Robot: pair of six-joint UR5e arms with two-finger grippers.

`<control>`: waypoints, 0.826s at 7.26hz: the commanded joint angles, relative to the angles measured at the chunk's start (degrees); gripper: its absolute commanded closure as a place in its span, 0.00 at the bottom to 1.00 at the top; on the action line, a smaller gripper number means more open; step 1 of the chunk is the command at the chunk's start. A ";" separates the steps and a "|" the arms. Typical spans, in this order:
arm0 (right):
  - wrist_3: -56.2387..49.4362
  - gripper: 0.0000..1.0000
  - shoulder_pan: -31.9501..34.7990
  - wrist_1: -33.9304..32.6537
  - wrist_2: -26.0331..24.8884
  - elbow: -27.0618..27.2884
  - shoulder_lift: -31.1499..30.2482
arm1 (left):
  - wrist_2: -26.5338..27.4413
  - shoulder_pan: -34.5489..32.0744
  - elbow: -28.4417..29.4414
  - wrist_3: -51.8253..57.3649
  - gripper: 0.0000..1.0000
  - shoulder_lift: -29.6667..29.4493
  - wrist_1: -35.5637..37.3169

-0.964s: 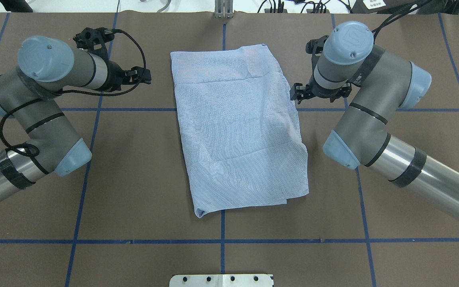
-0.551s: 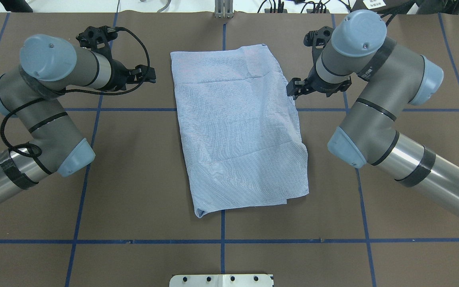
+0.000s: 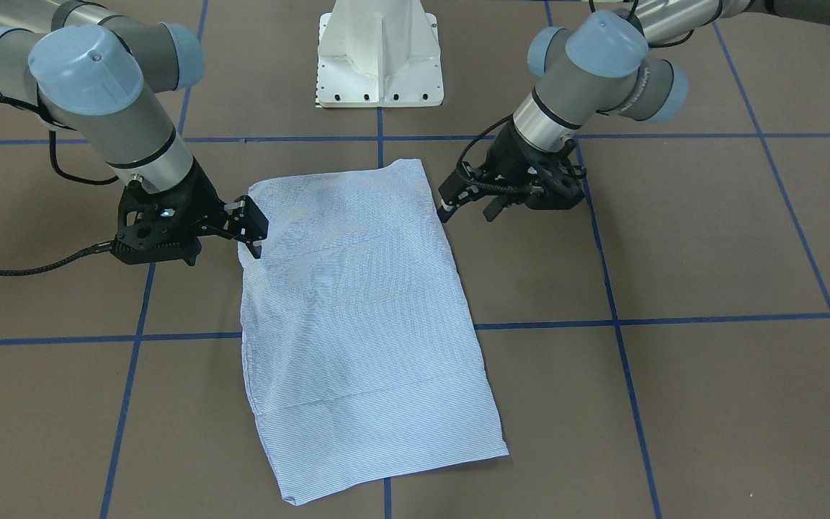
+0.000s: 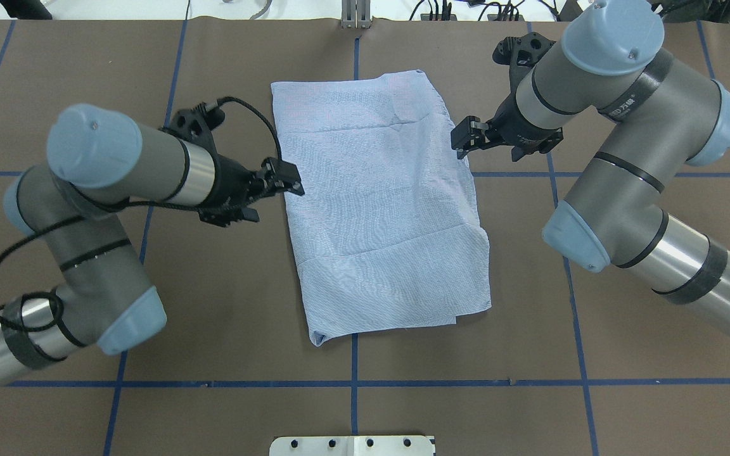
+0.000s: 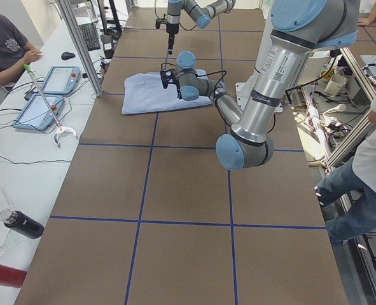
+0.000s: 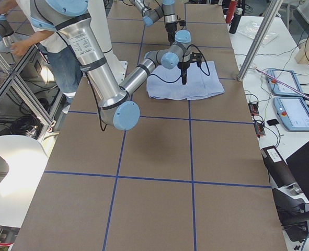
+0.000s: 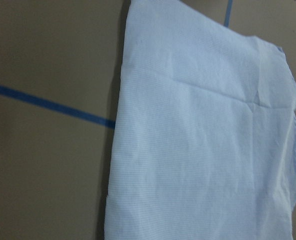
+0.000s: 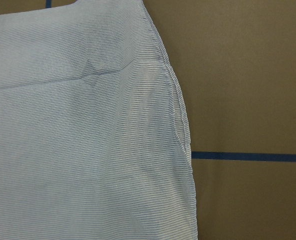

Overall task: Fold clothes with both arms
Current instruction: 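Lower the left gripper to the shirt side edge nearest it and grasp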

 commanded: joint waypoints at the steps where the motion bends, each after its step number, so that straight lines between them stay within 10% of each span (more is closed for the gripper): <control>1: 0.60 0.00 0.07 -0.50 0.50 1.67 -0.30 | 7.27 9.54 -1.94 -8.35 0.01 0.44 0.08; 6: 1.31 0.00 0.69 -0.68 1.91 1.85 -0.30 | 11.61 17.21 1.57 -11.72 0.07 0.61 1.04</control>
